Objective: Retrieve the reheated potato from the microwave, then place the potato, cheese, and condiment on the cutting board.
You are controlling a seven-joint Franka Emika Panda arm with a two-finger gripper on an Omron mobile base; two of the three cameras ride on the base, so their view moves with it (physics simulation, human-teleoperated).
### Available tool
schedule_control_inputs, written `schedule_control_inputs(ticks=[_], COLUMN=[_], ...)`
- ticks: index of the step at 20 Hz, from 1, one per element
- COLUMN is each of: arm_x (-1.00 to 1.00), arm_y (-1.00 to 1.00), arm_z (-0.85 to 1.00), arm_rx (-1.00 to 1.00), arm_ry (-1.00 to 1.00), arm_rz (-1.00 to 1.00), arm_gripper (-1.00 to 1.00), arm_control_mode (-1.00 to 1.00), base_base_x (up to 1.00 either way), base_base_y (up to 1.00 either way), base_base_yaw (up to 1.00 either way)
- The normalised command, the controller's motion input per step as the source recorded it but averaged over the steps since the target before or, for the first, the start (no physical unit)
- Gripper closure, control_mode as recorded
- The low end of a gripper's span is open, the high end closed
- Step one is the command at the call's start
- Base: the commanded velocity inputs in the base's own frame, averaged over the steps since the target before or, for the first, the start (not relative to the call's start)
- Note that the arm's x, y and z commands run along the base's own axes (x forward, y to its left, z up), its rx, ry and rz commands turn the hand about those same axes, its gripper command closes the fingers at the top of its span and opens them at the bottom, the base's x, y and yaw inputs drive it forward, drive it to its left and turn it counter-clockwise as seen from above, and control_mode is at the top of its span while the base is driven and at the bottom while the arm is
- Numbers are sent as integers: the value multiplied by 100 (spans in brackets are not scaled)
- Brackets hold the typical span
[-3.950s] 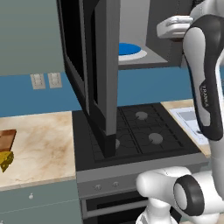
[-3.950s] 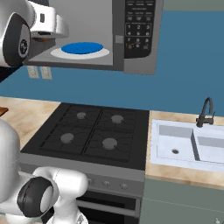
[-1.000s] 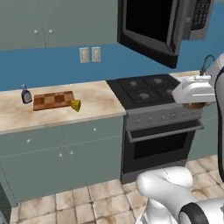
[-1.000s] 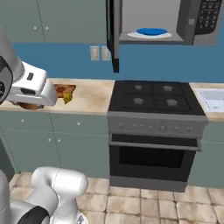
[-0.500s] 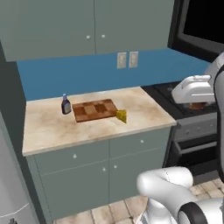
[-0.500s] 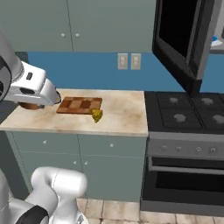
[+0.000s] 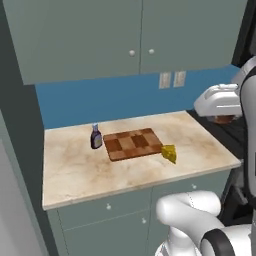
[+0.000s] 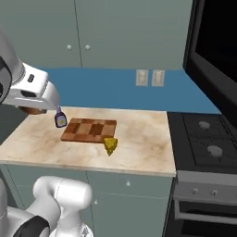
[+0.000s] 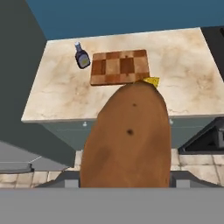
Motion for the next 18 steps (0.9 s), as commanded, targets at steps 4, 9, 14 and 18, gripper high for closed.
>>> schedule_control_inputs(ticks=[4, 9, 14, 18], arm_x=[0, 0, 0, 0], arm_y=[0, 0, 0, 0], arm_z=[0, 0, 0, 0], arm_rx=[0, 0, 0, 0], arm_ry=[0, 0, 0, 0], arm_rz=[0, 0, 0, 0], arm_gripper=[100, 100, 100, 100], arm_control_mode=[100, 100, 100, 100], base_base_x=[55, 95, 93, 59], base_base_y=[5, 21, 14, 16], base_base_yaw=[11, 11, 8, 7])
